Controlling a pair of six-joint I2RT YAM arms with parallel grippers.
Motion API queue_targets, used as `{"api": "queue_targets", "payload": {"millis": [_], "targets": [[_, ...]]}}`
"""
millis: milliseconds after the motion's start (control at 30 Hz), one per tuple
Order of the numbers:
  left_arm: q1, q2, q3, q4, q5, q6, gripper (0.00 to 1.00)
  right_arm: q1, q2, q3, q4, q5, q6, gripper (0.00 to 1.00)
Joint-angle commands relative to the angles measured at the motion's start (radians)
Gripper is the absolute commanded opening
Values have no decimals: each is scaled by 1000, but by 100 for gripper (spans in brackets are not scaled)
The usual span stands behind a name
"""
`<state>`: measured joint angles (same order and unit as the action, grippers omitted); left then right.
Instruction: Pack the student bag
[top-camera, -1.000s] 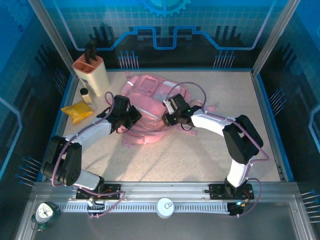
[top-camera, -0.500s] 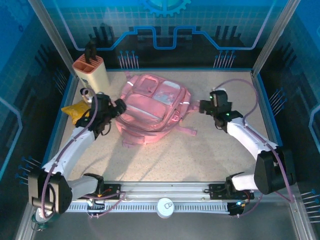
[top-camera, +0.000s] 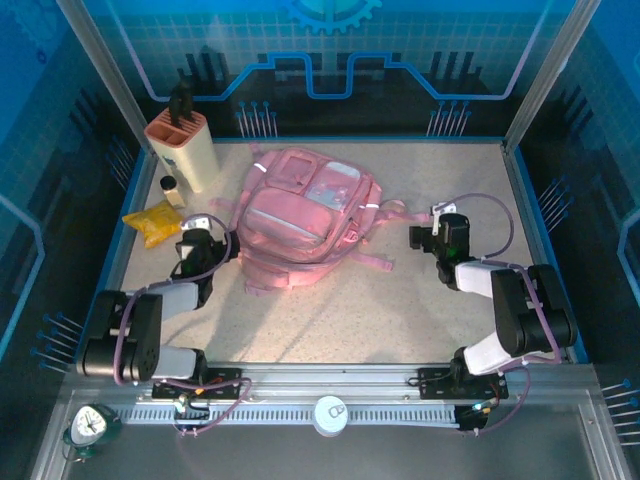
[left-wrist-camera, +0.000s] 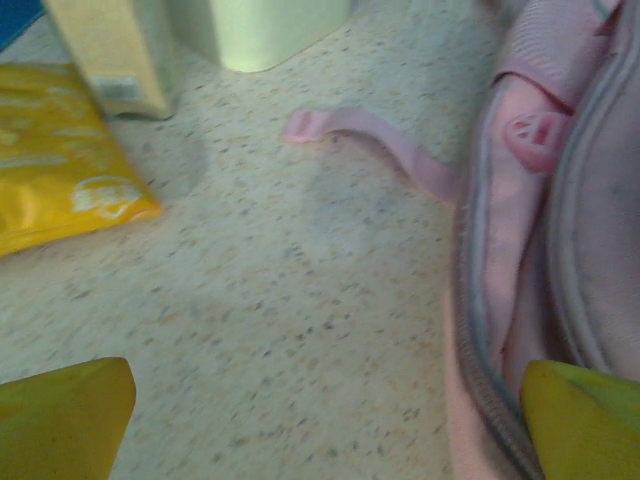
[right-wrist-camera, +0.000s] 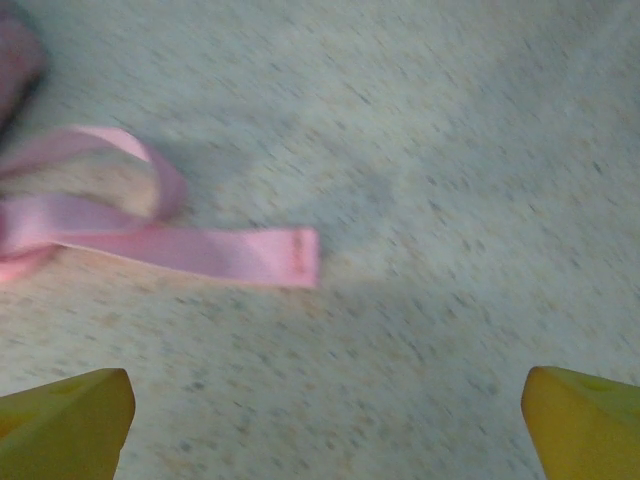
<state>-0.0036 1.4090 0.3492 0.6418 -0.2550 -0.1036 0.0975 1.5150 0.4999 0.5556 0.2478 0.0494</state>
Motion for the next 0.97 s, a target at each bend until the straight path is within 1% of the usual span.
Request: {"api": "queue_targets", "payload": {"millis": [0, 33, 67, 100, 133, 200, 233, 267, 333, 500, 767, 933], "targets": [[11, 106, -37, 389, 176, 79, 99, -18, -2, -86, 277, -147, -63, 100], [11, 143, -48, 448, 193, 86, 99, -17, 33, -121, 388, -164, -74, 100], [12, 165, -53, 480, 197, 96, 99, -6, 33, -138, 419, -158, -89, 100], [11, 143, -44, 411, 196, 88, 99, -2, 15, -122, 352, -151, -89, 100], [11, 140, -24, 376, 182, 86, 99, -13, 33, -109, 359, -146, -76, 100], [9, 140, 25, 284, 148, 78, 99, -49, 20, -98, 314, -190, -45, 100], [7, 142, 22, 303, 145, 78, 99, -38, 32, -105, 352, -167, -52, 100], [5, 148, 16, 321, 143, 83, 99, -26, 26, -102, 336, -143, -57, 100], [4, 147, 17, 313, 143, 83, 99, -19, 30, -109, 359, -134, -62, 100], [4, 146, 29, 291, 180, 97, 99, -16, 29, -110, 356, -148, -72, 100], [4, 145, 28, 290, 183, 96, 99, -33, 30, -96, 329, -195, -65, 100], [4, 145, 29, 291, 183, 96, 99, -35, 28, -100, 334, -197, -63, 100]]}}
